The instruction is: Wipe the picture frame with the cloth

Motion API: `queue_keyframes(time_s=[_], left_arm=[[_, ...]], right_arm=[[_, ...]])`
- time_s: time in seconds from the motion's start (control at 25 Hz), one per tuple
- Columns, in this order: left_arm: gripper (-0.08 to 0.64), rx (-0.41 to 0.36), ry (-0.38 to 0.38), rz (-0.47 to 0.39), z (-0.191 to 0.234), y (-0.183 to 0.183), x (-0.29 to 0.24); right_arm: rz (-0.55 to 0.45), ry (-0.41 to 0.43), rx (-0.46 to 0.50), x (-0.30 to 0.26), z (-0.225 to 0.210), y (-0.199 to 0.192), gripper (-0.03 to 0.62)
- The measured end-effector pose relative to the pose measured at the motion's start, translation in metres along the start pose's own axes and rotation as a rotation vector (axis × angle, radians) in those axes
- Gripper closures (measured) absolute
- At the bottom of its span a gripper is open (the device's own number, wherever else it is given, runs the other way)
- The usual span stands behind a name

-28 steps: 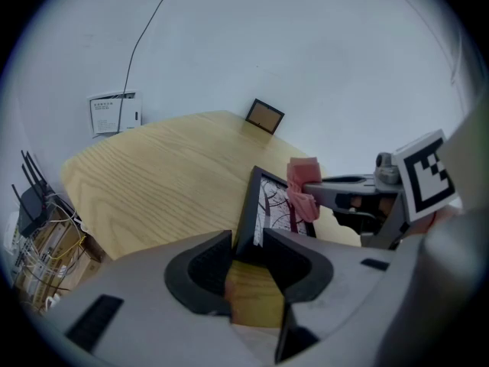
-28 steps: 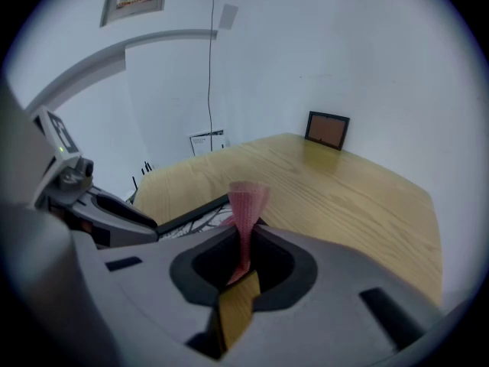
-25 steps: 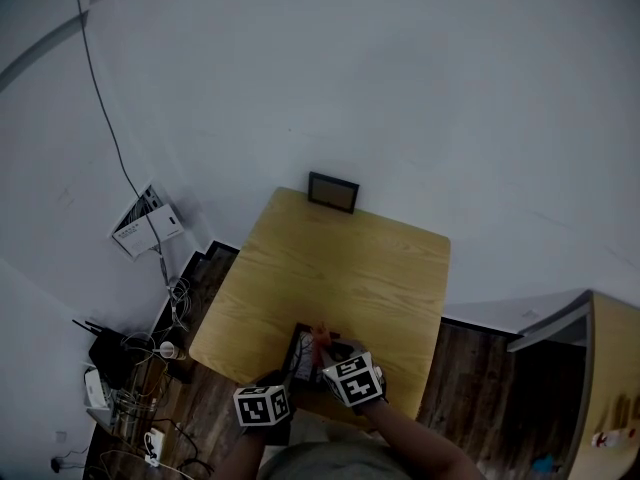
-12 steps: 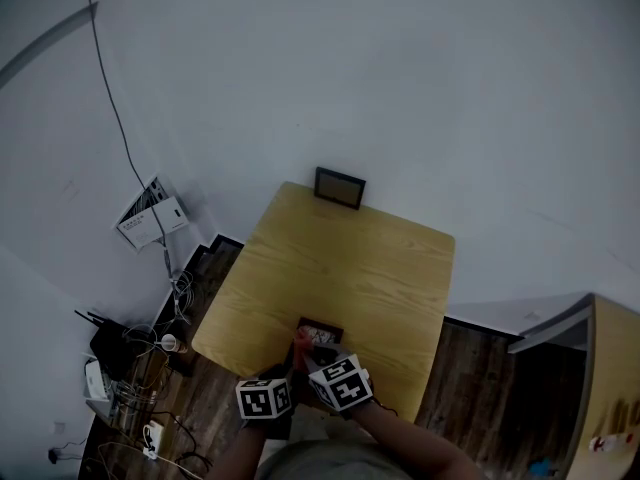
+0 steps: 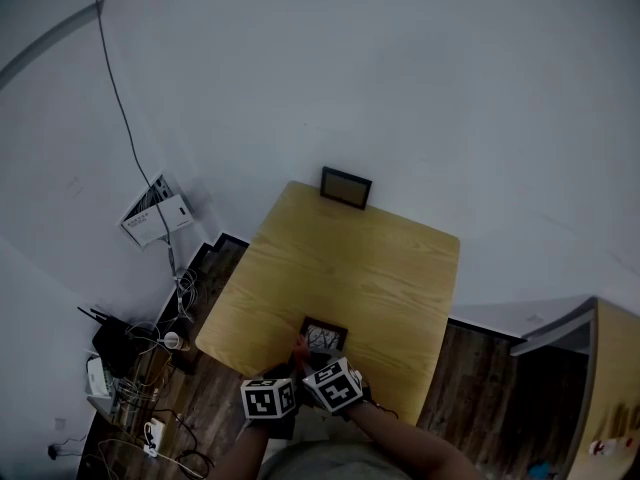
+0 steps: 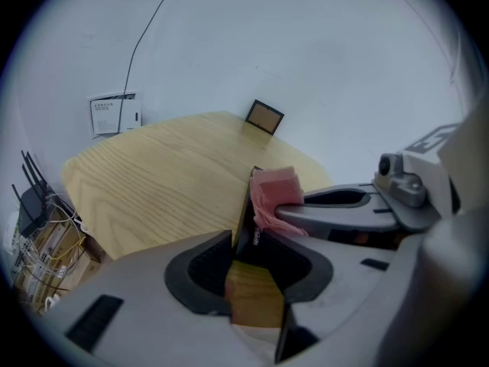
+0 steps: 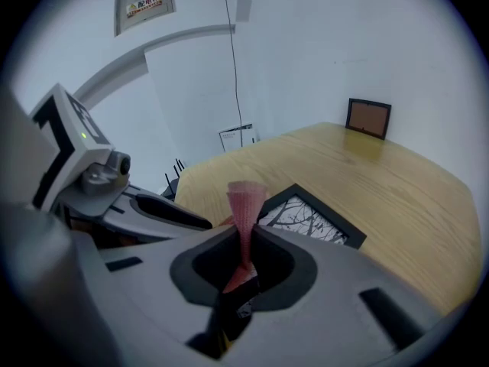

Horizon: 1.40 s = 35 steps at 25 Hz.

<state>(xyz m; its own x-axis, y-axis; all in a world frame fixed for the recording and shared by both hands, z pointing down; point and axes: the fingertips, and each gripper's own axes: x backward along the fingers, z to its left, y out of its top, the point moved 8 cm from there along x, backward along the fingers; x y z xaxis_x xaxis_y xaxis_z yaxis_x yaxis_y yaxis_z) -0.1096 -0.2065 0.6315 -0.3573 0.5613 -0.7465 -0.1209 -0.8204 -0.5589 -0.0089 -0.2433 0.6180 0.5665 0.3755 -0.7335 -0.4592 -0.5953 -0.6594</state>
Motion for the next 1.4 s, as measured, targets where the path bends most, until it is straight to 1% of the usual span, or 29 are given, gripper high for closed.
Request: queue_keyframes(time_s=[0.2,0.44,0.6,0.96,1.08,1.28,1.4], left_arm=[[0.442,-0.001,-0.006,-0.003,0.000,0.000,0.000],[0.442,-0.004,-0.007,-0.005,0.001,0.000,0.001],[0.442,0.000,-0.009,-0.008,0.002,0.000,0.001],[0.440,-0.007,-0.006,-0.013,0.001,-0.001,0.000],[0.440,-0.005,-0.008,-0.013,0.002,0.000,0.000],[0.440,0.025,-0.020,-0.020,0.003,-0.003,0.001],[0.440,0.026,-0.026,-0.032,0.005,-0.002,0.002]], right_arm=[[0.034,-0.015,0.023,-0.005,0.000,-0.001,0.573],[0.033,-0.033,0.049,-0.006,0.000,-0.004,0.572],[0.046,-0.042,0.041,0.001,-0.003,-0.010,0.572],[0.072,-0.087,0.067,0.018,-0.011,-0.025,0.572],[0.068,-0.092,0.051,0.021,-0.014,-0.027,0.572],[0.055,-0.099,0.032,0.022,-0.013,-0.029,0.572],[0.005,-0.097,-0.011,0.024,-0.012,-0.029,0.572]])
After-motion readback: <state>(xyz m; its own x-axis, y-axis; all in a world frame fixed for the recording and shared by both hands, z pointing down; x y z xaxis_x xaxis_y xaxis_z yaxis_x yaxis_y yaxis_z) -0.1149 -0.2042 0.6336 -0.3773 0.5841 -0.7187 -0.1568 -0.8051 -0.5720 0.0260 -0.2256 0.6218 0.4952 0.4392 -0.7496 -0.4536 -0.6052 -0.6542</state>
